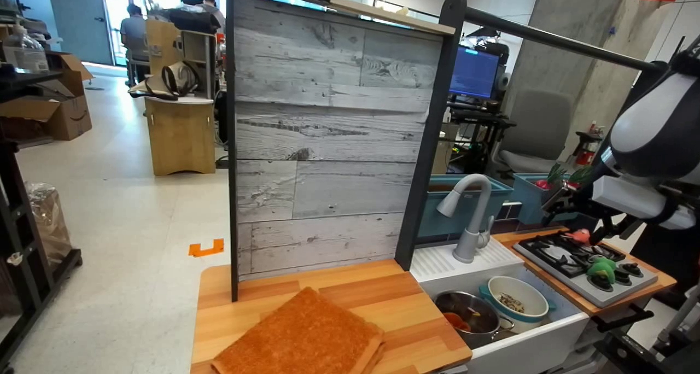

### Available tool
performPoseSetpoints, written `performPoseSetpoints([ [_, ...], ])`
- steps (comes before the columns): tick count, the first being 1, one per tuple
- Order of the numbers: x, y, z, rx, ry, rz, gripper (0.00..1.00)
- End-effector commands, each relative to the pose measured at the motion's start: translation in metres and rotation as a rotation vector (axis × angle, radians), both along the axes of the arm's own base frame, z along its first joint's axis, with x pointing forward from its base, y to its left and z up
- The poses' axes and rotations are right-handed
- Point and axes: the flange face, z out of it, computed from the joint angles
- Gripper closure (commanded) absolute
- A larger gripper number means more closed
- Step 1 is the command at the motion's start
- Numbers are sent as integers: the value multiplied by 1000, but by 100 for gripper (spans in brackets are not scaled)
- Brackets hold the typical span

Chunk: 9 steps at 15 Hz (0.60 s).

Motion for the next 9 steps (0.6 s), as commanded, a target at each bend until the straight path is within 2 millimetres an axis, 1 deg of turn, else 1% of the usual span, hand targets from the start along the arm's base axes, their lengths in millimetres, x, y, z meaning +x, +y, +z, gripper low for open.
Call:
performPoseSetpoints([
  [1, -8, 14, 17, 102, 88, 132, 0],
  [2, -9, 17, 34, 140, 115, 154, 0],
  [3, -8, 19, 42, 179, 154, 171, 0],
  [4, -15, 21, 40, 220, 208, 149, 0],
  [5, -18, 14, 44, 231, 261, 85, 0],
  [6, -14, 1, 62, 218, 298, 15, 0],
  [7, -13, -9, 71, 228, 338, -25, 0],
  [8, -12, -12, 75, 266, 380, -54, 0],
  [9, -11, -6, 57, 243, 325, 0, 0],
])
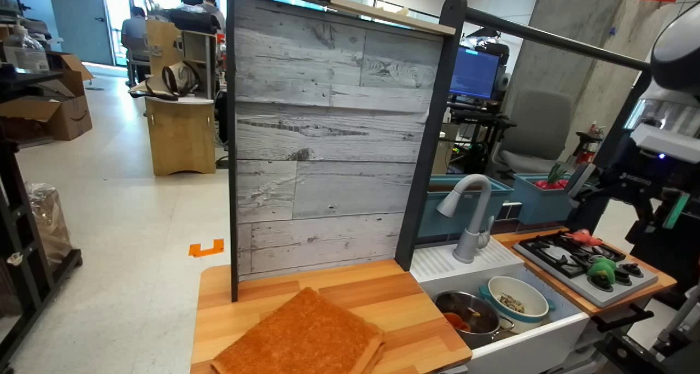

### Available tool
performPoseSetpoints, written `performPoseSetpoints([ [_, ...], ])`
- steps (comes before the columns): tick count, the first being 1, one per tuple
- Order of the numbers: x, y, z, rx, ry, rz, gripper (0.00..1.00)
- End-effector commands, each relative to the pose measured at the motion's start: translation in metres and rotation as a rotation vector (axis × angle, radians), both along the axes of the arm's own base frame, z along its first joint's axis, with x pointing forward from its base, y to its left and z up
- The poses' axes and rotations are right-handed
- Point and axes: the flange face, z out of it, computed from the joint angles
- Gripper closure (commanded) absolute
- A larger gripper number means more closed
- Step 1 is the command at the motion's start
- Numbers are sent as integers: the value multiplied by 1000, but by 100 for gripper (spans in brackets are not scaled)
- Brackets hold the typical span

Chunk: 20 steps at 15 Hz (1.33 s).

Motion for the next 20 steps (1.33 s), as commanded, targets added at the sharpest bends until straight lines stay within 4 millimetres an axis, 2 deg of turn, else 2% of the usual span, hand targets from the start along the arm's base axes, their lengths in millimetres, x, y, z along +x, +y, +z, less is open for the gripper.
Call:
performPoseSetpoints([
  [1, 0, -5, 9, 11, 25, -22, 0],
  [3, 0, -7, 17, 17, 39, -40, 0],
  [5, 3, -11, 14, -16, 35, -28, 0],
  [6, -4, 8, -36, -60, -2, -38, 0],
  [7, 10, 3, -32, -98, -50, -50, 0],
  [9, 16, -10, -51, -159, -146, -103, 0],
  [12, 14, -30, -92, -212, -245, -210, 0],
  [14, 7, -52, -110, -277, -271, -272, 0],
  [17, -3, -80, -112, -276, -214, -379, 0],
  [18, -6, -69, -118, -283, -220, -316, 0],
  [20, -7, -80, -117, -291, -219, -347, 0],
])
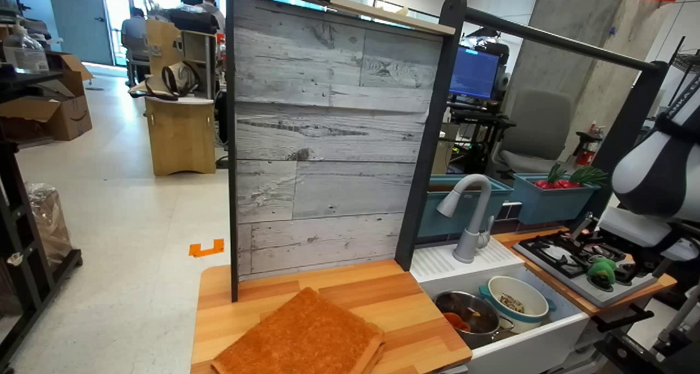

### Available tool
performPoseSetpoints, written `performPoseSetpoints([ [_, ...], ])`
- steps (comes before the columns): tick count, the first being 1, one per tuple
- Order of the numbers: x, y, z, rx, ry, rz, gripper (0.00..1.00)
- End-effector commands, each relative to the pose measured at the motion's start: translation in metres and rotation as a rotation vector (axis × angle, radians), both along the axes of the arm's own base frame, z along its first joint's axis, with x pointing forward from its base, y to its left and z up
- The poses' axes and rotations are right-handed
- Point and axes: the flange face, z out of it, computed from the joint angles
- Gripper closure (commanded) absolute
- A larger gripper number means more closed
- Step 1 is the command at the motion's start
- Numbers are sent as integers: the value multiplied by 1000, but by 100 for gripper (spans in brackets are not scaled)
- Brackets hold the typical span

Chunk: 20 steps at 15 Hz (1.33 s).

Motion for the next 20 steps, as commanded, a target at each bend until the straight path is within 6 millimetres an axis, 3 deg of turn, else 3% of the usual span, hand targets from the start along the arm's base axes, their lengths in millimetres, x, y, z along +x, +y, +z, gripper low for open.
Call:
performPoseSetpoints([
  [1, 3, 0, 1, -15, -25, 20, 0],
  [7, 12, -44, 24, -99, -159, -75, 0],
  [13, 14, -80, 2, -80, -117, -130, 0],
  [17, 31, -89, -26, -11, -120, -157, 44],
  [20, 41, -92, -46, 36, -109, -173, 58],
])
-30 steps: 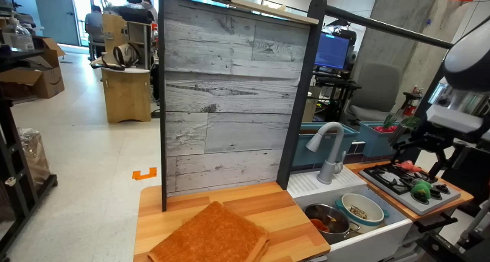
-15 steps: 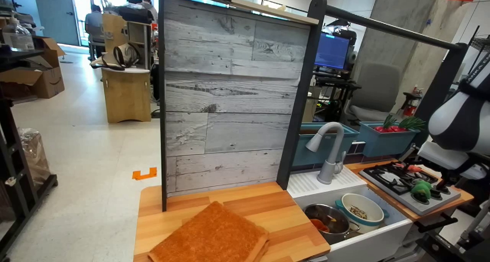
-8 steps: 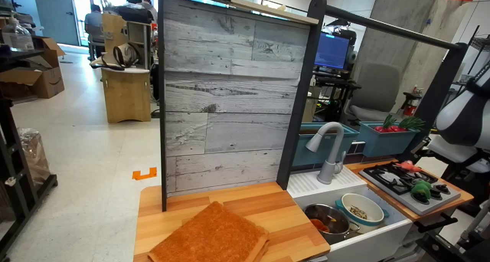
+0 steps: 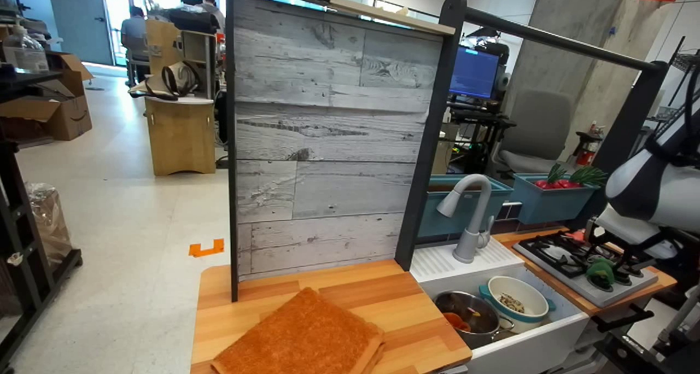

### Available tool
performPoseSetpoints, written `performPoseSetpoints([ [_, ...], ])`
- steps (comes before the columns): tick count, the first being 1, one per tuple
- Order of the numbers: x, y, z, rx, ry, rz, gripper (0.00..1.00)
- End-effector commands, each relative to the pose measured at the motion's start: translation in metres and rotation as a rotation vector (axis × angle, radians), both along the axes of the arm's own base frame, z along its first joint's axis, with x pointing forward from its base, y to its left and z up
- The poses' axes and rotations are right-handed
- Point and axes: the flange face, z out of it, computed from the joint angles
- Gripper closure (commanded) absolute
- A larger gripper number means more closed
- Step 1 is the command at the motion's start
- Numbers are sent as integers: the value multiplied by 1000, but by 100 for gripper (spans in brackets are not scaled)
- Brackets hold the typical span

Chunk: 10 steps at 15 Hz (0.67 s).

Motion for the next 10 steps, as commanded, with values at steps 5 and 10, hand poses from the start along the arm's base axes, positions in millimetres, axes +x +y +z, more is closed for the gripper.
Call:
performPoseSetpoints([
  [5, 20, -13, -27, 86, 3, -47, 55],
  [10, 19, -3, -13, 99, -23, -22, 50],
])
